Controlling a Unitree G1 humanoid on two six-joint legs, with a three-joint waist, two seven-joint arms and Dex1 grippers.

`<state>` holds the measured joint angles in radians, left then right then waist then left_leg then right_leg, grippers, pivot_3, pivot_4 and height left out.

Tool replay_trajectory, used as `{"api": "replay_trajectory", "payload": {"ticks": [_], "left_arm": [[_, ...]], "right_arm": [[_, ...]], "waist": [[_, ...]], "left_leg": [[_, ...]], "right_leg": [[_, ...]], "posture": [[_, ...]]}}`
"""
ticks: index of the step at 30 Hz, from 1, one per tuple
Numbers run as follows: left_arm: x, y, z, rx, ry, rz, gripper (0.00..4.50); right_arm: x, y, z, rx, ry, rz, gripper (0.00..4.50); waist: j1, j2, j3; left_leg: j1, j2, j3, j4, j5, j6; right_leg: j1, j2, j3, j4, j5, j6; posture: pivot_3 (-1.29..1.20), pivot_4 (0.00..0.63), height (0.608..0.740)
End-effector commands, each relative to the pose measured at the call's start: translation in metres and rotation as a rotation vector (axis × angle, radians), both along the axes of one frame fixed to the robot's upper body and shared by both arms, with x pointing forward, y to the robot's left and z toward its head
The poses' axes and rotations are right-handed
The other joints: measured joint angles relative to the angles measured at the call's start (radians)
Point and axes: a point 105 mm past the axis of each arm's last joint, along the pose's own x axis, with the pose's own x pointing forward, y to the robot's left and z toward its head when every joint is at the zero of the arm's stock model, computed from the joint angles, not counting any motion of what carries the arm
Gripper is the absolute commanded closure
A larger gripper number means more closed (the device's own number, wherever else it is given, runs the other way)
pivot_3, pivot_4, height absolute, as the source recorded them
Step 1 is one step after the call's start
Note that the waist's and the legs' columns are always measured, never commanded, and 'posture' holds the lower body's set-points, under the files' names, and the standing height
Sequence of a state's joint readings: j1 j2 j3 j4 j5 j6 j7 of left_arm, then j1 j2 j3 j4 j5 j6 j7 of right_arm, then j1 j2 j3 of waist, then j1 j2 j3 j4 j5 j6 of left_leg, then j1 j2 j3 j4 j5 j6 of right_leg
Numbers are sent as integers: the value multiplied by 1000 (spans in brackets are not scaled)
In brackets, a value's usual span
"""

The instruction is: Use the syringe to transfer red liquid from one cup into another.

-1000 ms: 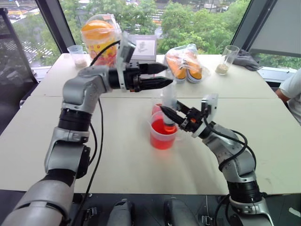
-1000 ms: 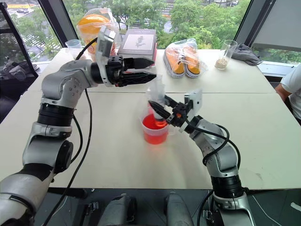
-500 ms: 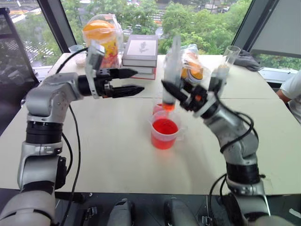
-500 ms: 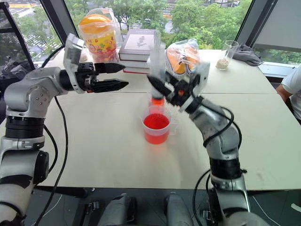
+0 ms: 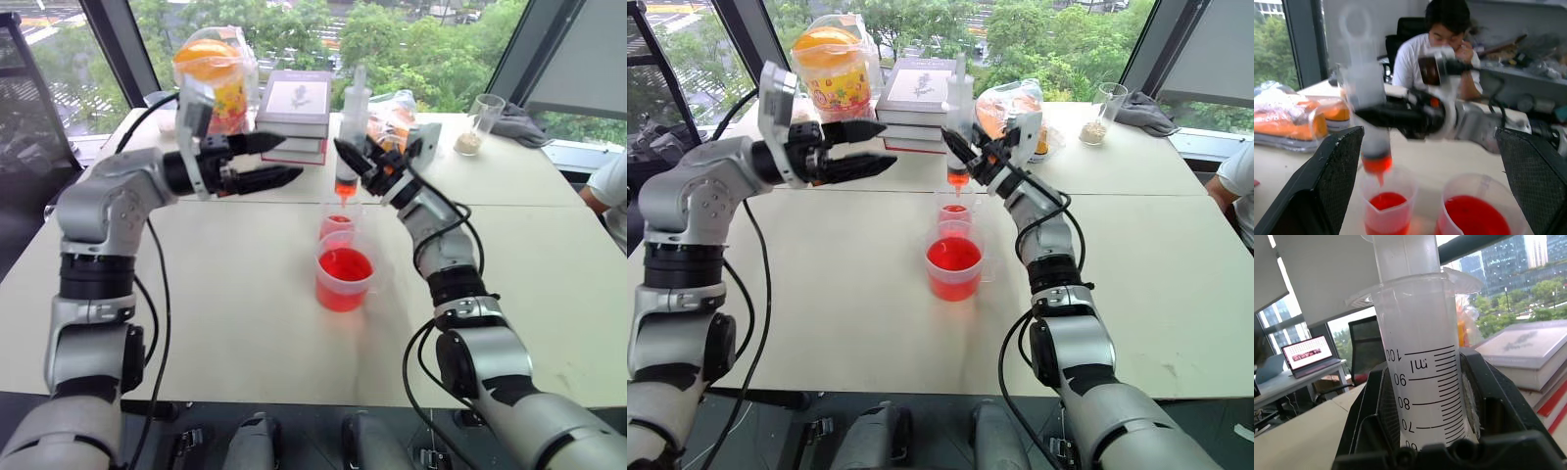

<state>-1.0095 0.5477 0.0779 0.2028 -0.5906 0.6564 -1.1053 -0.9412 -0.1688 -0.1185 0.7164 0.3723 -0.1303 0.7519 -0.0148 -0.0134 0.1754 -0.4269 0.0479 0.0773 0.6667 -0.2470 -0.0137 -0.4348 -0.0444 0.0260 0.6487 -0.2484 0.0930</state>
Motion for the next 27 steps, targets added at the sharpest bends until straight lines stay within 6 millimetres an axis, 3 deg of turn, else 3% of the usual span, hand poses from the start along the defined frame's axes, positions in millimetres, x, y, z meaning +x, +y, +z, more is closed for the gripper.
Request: {"api": "replay_trajectory", "payload": {"ticks": [1,6,14,24,27], "left_arm": [[4,-14,18,-1,-81,-24,102],[19,-38,25,-12,-98,-65,102],[37,-57,24,0,-110,-79,102],[45,-83,15,13,-83,-121,102],[44,-88,14,5,-71,-140,818]], "right_arm": [[-4,-1,11,0,-77,-9,3147],[-6,-1,10,-10,-85,-12,3147],[-9,2,8,-23,-92,0,3147],[-13,6,11,-32,-103,15,3147],[-14,7,11,-33,-103,17,3147]], "waist": [[-1,0,0],[-7,0,0],[-7,0,0],[-6,0,0],[-6,0,0]], "left_leg": [[0,0,0,0,0,0],[1,0,0,0,0,0],[1,0,0,-1,0,0],[0,0,0,-1,0,0],[0,0,0,-1,0,0]], "right_leg": [[0,0,0,0,0,0],[0,1,0,1,0,0],[0,1,0,1,0,0],[0,1,0,0,0,0],[0,1,0,0,0,0]], "posture": [[0,150,740],[0,150,740],[0,150,740],[0,150,740],[0,150,740]]}}
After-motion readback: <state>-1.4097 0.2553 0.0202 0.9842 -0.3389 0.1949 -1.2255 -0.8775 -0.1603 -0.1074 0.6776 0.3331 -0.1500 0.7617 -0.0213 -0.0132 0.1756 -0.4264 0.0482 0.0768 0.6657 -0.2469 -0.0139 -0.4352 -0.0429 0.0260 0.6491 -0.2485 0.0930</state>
